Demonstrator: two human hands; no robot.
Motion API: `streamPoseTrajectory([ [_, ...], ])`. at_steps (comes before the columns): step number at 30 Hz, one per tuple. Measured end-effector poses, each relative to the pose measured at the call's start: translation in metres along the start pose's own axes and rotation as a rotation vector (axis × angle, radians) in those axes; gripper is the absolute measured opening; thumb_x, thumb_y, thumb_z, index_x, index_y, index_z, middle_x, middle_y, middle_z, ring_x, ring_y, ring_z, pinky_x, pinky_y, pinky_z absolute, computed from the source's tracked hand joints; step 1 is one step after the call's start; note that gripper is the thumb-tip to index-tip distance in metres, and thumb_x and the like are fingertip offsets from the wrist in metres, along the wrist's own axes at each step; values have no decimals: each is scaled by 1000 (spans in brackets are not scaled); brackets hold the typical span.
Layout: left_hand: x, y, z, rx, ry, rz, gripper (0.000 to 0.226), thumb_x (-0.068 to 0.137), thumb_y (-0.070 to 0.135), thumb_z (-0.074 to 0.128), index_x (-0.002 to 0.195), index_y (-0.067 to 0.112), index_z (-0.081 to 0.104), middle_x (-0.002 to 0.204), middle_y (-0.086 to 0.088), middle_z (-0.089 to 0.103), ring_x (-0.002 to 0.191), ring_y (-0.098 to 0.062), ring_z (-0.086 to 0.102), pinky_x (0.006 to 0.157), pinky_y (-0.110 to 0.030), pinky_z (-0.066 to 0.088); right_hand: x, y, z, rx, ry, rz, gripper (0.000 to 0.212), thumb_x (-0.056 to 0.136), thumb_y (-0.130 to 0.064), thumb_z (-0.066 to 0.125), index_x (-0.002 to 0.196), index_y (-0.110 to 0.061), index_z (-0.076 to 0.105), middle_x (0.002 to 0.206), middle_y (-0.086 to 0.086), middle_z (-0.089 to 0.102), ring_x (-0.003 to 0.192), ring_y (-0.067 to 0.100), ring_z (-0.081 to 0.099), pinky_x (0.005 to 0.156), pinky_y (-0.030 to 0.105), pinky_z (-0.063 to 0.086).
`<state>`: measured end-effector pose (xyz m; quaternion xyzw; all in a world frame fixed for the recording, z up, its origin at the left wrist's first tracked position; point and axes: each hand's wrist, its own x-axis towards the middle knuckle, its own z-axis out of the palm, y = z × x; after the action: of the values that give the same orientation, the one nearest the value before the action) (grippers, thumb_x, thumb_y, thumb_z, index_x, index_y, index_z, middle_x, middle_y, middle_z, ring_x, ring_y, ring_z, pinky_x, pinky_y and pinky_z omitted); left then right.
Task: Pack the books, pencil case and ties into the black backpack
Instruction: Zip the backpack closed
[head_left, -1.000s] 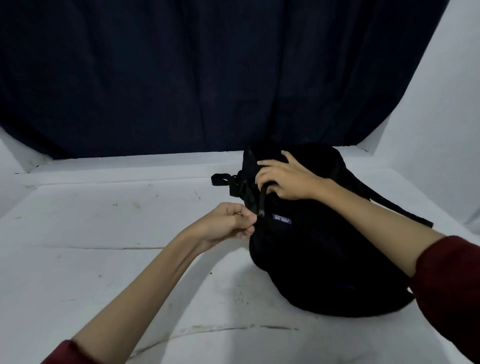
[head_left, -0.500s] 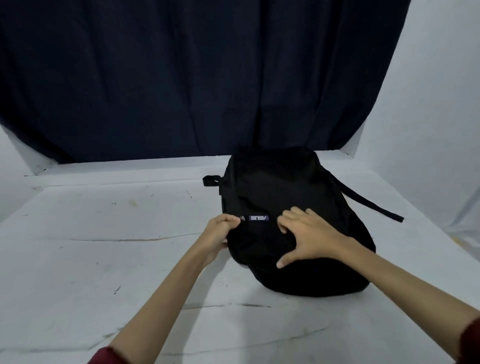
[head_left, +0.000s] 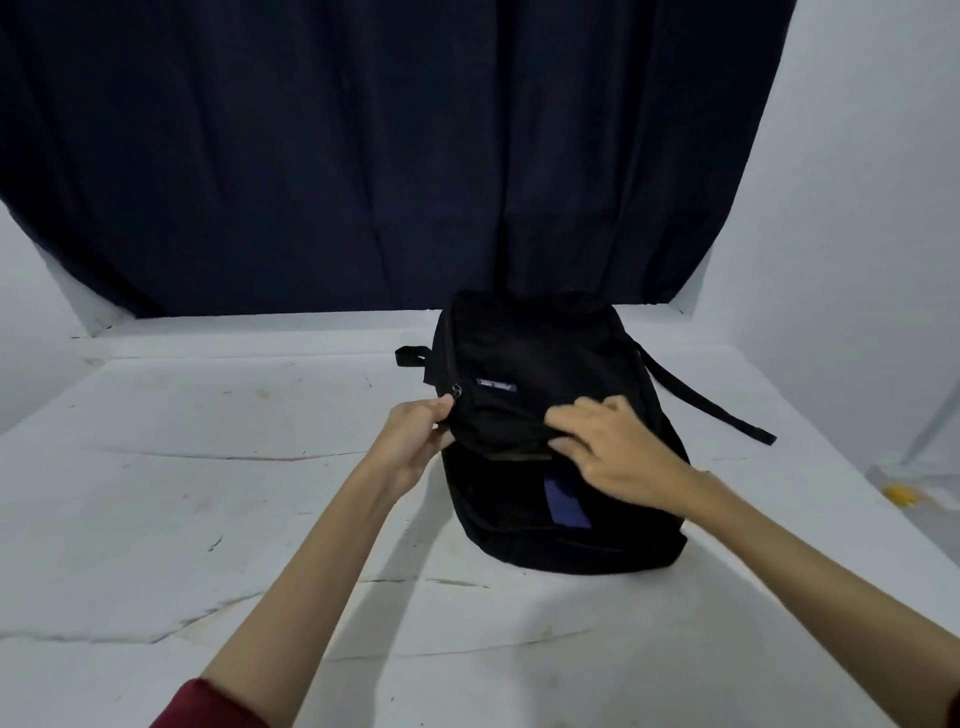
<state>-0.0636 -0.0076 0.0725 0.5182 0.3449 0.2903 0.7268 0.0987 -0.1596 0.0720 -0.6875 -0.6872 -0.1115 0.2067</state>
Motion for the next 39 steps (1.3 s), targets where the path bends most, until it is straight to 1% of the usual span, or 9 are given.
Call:
streamPoseTrajectory([
  [4,3,-23,18,86,-27,12,25,98,5,43,92,-2,66,88,-7,70,79,-12,68,66,-16,55,-5,3,-30,216,-35,86,12,93,-15,53,84,-23,48,62,-12,46,64,5,44,76,25,27],
  [9,16,-69,3,499,59,-43,18,96,6,48,82,9,59,96,-9,61,82,-17,58,65,-22,53,-23,6,11,59,-562,122,21,95,-16,48,77,-24,40,62,-8,45,64,17,43,72,27,27],
  [14,18,-42,-18,609,-96,-72,13,96,17,54,87,10,59,87,-7,63,68,-13,63,60,-18,53,15,9,4,162,-806,217,35,85,-32,67,64,-21,42,63,-2,48,58,11,43,59,24,36],
  [17,30,-20,-33,647,-95,-55,19,95,32,55,90,14,58,96,-8,70,77,-19,69,69,-24,52,58,9,-10,230,-633,202,30,82,-41,69,68,-20,53,62,-7,52,57,4,46,65,24,44],
  [21,69,-2,-46,653,115,87,17,96,10,44,102,16,59,106,-7,64,84,-20,61,73,-29,49,130,11,5,199,-348,125,10,90,-30,58,85,-23,62,85,-6,62,85,11,54,84,35,47],
  [26,120,1,-32,514,-20,-46,31,99,24,48,128,14,51,108,-7,59,91,-20,57,70,-29,50,200,8,59,-189,-535,-18,35,97,-26,42,131,-28,53,144,-7,42,133,19,29,107,45,22],
  [31,147,-22,-25,511,142,69,31,88,15,66,116,7,57,70,2,49,70,-14,51,74,-32,48,207,35,72,-232,-441,-5,36,84,-4,47,112,-24,57,126,-10,53,122,15,35,107,46,14],
  [34,145,-31,-22,509,97,134,25,89,12,64,113,6,62,63,6,45,63,-8,47,75,-23,44,216,36,65,-260,-525,0,59,80,0,47,129,-34,49,119,-10,52,115,15,34,107,49,15],
  [39,131,-36,-26,515,-74,136,28,93,12,59,120,6,61,49,15,45,50,2,46,66,-14,41,221,39,72,-347,-558,-67,32,83,-4,49,104,-26,60,108,-12,51,111,14,35,108,50,15],
])
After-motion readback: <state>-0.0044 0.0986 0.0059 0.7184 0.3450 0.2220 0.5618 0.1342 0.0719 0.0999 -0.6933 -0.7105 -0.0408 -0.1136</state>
